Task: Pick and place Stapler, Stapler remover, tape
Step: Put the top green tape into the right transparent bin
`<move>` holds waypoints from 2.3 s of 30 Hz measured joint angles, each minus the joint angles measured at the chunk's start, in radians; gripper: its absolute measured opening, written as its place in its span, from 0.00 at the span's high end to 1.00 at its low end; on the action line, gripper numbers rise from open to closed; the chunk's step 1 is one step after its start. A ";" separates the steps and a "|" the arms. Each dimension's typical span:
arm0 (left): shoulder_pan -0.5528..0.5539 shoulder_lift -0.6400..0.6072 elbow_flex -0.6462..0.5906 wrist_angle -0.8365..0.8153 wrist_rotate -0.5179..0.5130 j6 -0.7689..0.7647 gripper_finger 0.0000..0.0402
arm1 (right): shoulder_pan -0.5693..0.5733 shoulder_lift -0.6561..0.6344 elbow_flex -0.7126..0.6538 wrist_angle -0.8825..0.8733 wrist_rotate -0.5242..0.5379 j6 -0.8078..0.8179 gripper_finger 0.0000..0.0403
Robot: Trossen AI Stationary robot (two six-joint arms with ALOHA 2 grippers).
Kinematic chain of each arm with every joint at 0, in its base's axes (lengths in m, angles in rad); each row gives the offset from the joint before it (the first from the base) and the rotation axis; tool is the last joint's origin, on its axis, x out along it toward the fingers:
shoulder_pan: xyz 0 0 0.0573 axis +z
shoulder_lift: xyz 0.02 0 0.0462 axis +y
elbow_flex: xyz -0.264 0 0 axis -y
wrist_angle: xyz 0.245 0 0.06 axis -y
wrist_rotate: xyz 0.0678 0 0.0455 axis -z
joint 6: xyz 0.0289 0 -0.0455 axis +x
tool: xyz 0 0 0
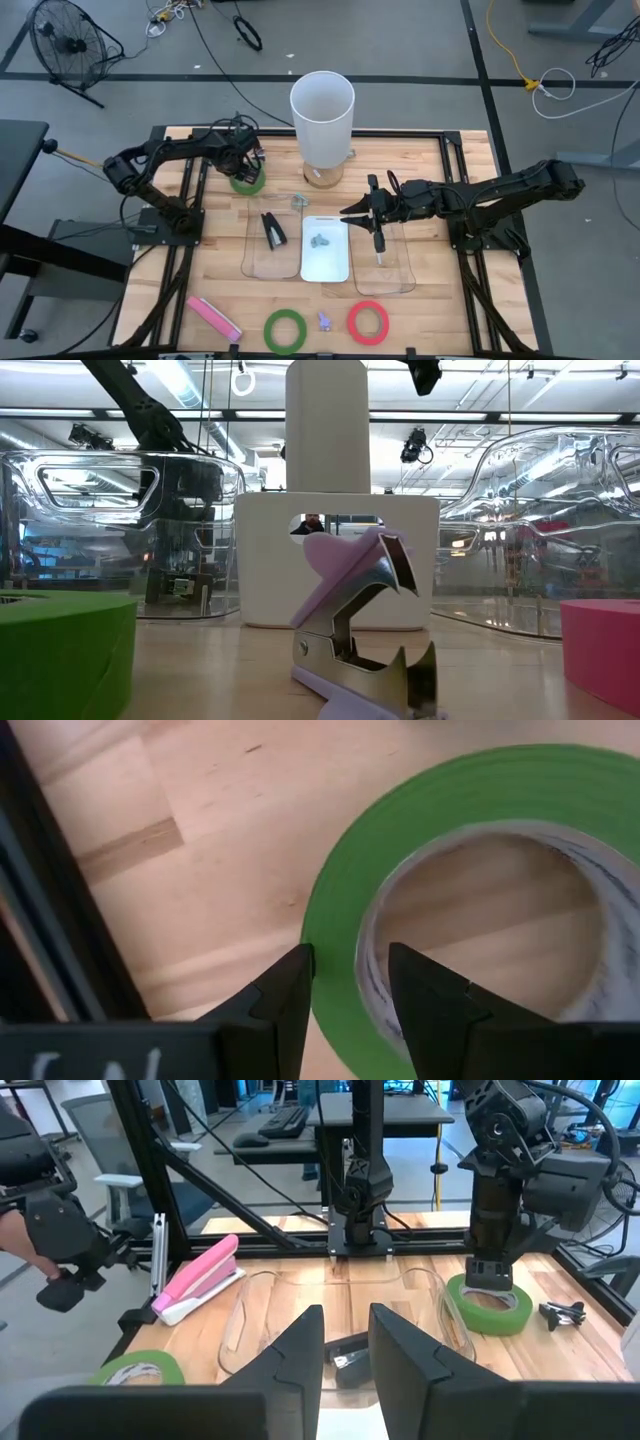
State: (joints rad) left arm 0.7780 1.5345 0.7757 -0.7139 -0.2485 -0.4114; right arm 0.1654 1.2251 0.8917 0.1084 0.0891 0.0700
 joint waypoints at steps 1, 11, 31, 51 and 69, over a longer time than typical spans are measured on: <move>0.000 0.001 -0.001 0.001 -0.013 0.004 0.64 | 0.000 0.000 0.000 0.000 0.000 0.000 0.80; 0.010 0.003 -0.003 0.007 -0.032 0.010 0.64 | 0.000 0.000 0.000 -0.004 0.000 -0.007 0.80; 0.002 -0.007 0.007 0.024 0.030 0.031 0.64 | 0.000 0.000 0.000 -0.006 0.000 -0.027 0.80; -0.003 0.006 0.029 0.024 -0.038 0.060 0.64 | 0.000 0.000 0.000 -0.022 0.000 -0.029 0.80; -0.002 0.005 0.029 0.022 -0.036 0.082 0.55 | 0.000 0.000 0.000 -0.033 0.000 -0.007 0.80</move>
State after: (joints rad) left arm 0.7762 1.5398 0.8043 -0.6915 -0.2840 -0.3290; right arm 0.1654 1.2255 0.8917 0.0752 0.0895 0.0630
